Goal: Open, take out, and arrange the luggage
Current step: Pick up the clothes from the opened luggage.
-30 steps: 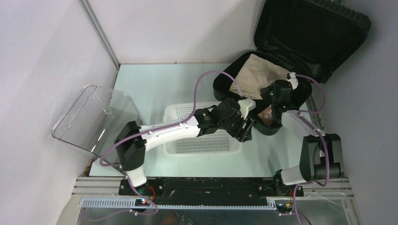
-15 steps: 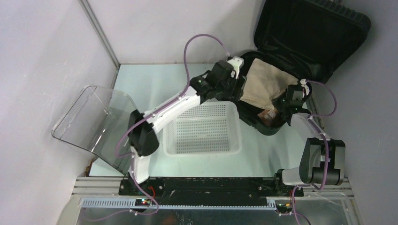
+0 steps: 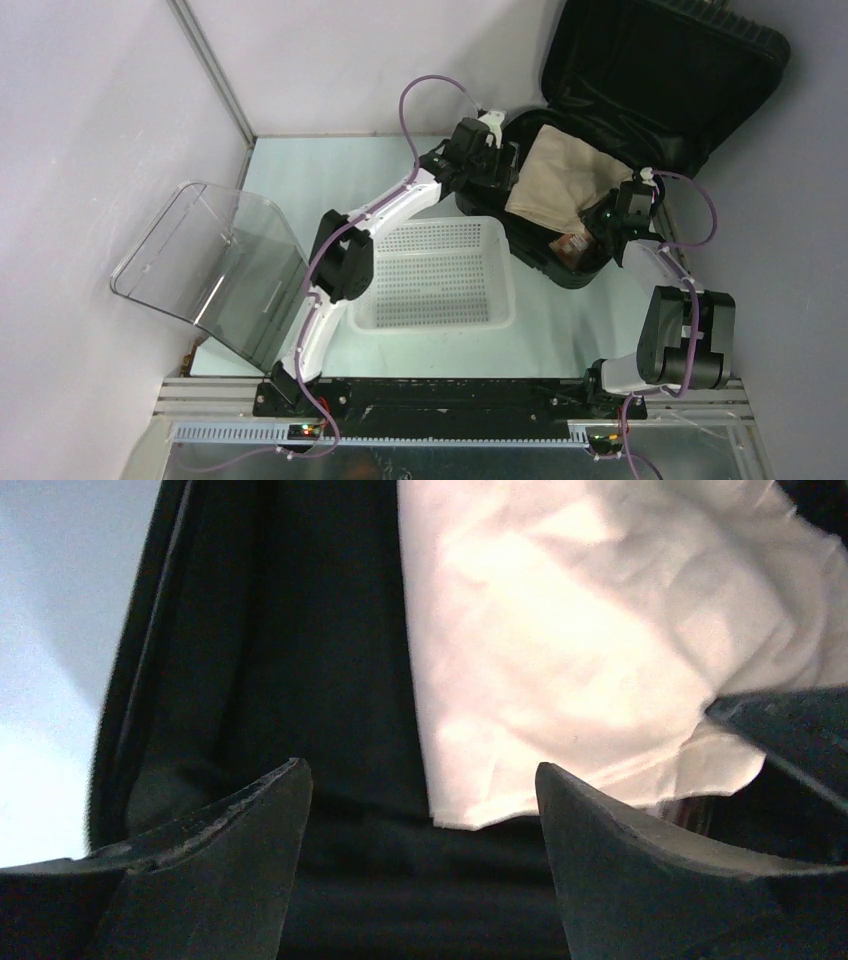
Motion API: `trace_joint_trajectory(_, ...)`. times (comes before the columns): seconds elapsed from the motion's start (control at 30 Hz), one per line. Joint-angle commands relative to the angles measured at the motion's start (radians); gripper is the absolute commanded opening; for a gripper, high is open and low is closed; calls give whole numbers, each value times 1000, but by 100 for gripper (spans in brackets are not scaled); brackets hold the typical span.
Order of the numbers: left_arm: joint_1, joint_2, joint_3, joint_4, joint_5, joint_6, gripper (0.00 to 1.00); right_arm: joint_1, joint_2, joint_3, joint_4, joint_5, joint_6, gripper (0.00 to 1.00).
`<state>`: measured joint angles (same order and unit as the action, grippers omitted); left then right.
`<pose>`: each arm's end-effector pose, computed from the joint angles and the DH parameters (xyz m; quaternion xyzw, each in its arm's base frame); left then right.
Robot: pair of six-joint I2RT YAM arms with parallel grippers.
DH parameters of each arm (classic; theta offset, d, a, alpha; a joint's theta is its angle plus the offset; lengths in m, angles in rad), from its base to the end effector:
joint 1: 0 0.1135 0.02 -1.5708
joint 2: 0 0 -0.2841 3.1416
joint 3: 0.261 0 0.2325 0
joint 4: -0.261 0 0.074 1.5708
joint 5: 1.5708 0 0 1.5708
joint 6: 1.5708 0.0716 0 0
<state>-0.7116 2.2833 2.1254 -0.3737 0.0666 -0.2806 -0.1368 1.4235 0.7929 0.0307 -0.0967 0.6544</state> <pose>0.4228 -0.3709 0.2787 0.2017 0.8439 -0.2616 0.4227 0.3130 -0.0361 0.2285 0.3196 0.8239 0.1606 0.4396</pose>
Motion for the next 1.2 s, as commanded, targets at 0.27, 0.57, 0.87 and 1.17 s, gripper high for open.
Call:
trace_joint_trajectory(0.27, 12, 184, 118, 335, 169, -236, 83, -19, 11, 5, 97, -48, -7, 0)
trace_joint_trajectory(0.57, 12, 235, 103, 343, 186, -272, 81, -26, 21, 5, 126, -62, 5, 0)
trace_joint_trajectory(0.87, 12, 235, 56, 368, 223, -280, 78, -42, 17, 5, 113, -60, 5, 0)
trace_joint_trajectory(1.17, 13, 168, 26, 436, 295, -333, 21, -43, 21, 5, 129, -53, 35, 0)
